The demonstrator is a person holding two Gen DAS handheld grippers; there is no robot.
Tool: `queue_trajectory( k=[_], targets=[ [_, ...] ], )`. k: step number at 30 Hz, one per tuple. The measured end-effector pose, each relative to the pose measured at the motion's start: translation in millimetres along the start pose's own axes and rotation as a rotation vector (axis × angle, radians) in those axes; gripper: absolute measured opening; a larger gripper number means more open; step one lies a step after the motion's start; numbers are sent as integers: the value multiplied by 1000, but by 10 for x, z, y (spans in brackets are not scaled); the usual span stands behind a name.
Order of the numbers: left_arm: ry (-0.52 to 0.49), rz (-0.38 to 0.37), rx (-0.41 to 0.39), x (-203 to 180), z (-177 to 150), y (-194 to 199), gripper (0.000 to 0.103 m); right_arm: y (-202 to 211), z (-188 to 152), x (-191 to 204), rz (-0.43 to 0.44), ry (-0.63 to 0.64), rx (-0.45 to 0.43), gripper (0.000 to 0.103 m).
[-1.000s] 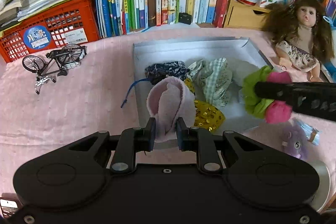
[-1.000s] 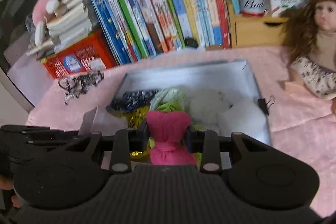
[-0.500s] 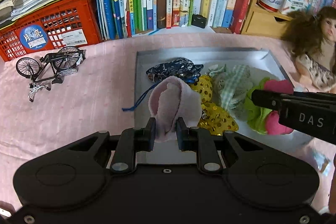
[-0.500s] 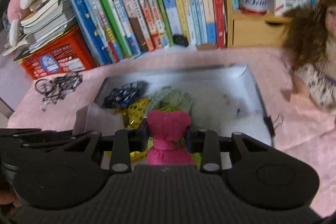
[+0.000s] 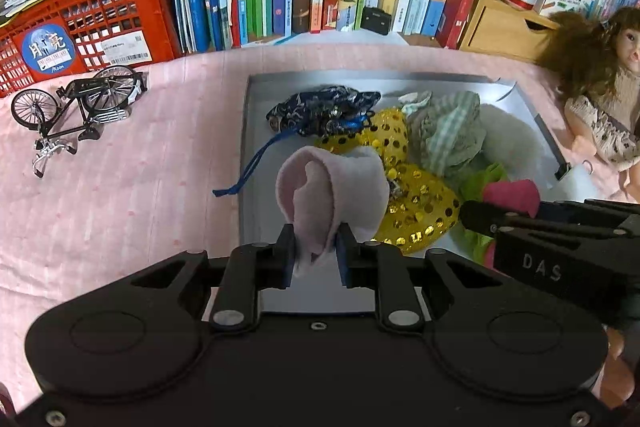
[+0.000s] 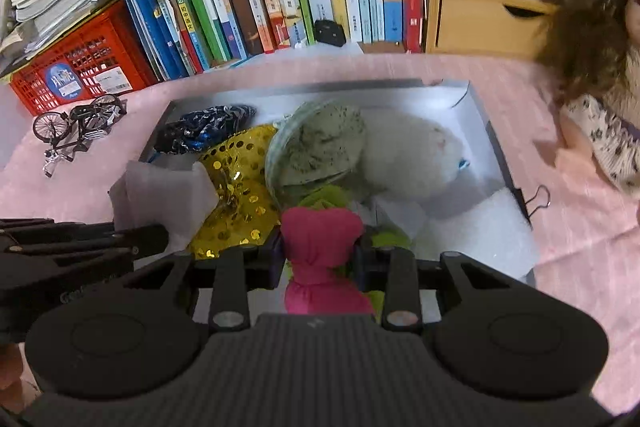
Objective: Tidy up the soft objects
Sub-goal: 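Open the left gripper dropping the pink sock while the right gripper releases the pink-green plush into the tray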
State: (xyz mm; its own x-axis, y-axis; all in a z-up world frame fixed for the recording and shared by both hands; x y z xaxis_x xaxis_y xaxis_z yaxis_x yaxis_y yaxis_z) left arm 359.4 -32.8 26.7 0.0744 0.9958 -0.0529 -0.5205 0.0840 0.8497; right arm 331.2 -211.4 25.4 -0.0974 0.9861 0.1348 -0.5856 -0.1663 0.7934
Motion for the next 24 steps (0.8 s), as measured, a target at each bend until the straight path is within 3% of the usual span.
queue_trajectory(
  k=[2, 5, 6, 15, 24],
  targets=[
    [5, -1, 5, 9, -11, -8, 21, 5, -4, 2, 2, 1, 1, 39],
    [9, -1, 4, 10, -17, 0, 26, 19, -4, -8, 18, -5, 0, 48],
    [8, 1, 2, 6, -15, 6, 32, 27, -5, -14, 22, -9, 1, 56],
    [-10, -13, -31, -16, -2, 228, 53, 242, -6, -59, 80, -26, -21, 66],
    [-55, -45, -104, -33, -101, 636, 61, 667, -72, -117, 122, 14, -105, 73]
  ],
)
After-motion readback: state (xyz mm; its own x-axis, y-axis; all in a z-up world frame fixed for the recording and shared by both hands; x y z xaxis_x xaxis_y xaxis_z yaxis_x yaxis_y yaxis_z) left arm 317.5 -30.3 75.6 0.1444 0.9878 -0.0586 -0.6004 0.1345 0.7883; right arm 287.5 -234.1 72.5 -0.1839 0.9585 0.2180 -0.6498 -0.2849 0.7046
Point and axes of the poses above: each gripper's, at about its wrist camera, not at the fingertips, and y roughly against the way its jaws point, x to its left, z to its top, the point moved 3 cm from there along -y, roughly the way its jaws point, and after that the axes turned 1 degree about y, right-handed, at the moved point
